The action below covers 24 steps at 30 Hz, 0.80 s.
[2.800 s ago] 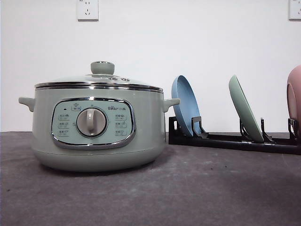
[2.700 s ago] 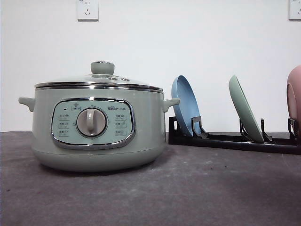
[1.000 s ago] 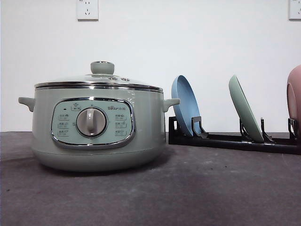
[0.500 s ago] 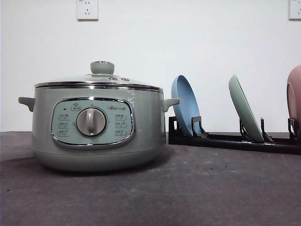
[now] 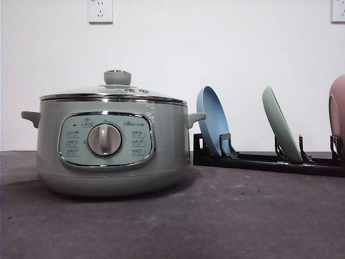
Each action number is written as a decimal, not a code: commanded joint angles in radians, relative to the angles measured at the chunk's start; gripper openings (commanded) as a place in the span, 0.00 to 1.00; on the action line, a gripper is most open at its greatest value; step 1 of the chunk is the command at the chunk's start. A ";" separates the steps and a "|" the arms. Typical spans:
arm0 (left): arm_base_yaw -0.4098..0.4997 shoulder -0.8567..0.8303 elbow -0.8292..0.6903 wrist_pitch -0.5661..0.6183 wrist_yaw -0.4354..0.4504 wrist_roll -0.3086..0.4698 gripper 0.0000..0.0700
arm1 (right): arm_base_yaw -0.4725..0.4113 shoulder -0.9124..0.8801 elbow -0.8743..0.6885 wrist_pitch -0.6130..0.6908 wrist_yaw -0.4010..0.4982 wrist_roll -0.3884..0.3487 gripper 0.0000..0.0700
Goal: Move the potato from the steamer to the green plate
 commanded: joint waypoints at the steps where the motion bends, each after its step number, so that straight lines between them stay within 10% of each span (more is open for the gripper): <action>1: -0.003 0.009 0.025 0.008 0.005 0.019 0.84 | 0.002 0.008 0.019 0.003 0.000 -0.004 0.76; 24: -0.003 0.009 0.025 0.008 0.005 0.019 0.85 | 0.001 0.016 0.020 0.096 0.002 0.121 0.76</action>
